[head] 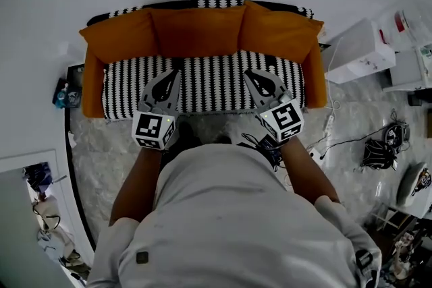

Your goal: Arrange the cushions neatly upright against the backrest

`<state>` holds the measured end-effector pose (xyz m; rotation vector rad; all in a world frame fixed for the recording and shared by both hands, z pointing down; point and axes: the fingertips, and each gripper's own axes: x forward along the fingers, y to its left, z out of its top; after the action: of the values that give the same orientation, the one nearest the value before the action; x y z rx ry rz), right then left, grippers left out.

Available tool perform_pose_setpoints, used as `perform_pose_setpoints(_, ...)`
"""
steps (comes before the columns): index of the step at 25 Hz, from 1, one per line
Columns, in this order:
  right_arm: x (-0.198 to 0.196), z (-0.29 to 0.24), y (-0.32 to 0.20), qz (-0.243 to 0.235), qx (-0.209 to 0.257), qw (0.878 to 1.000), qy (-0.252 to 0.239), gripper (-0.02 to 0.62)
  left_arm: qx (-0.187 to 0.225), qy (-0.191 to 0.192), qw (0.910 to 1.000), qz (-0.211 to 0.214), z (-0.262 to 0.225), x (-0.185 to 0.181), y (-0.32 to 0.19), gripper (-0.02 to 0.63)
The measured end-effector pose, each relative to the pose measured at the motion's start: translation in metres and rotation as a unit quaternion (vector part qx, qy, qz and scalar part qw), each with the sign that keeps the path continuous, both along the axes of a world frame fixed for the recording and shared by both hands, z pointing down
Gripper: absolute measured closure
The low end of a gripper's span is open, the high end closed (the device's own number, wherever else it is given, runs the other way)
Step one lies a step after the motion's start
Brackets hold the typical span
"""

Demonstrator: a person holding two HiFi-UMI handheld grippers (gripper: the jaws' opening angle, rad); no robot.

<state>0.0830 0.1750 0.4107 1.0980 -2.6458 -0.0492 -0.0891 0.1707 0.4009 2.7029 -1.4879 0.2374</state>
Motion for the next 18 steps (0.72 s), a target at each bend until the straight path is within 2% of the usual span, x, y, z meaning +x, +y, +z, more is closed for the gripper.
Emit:
perform_pose_setpoints(7, 0.045, 0.008, 0.036, -0.003, -0.005, 1.000, -0.006, 0.569, -0.003, 0.004, 0.9998, -0.017, 0.003, 0.037, 0.044, 0.597)
perform_pose_setpoints(18, 0.053, 0.005, 0.066, -0.019, 0.000, 1.000, -0.014, 0.569, -0.008, -0.002, 0.9995, -0.031, 0.006, 0.052, 0.079, 0.597)
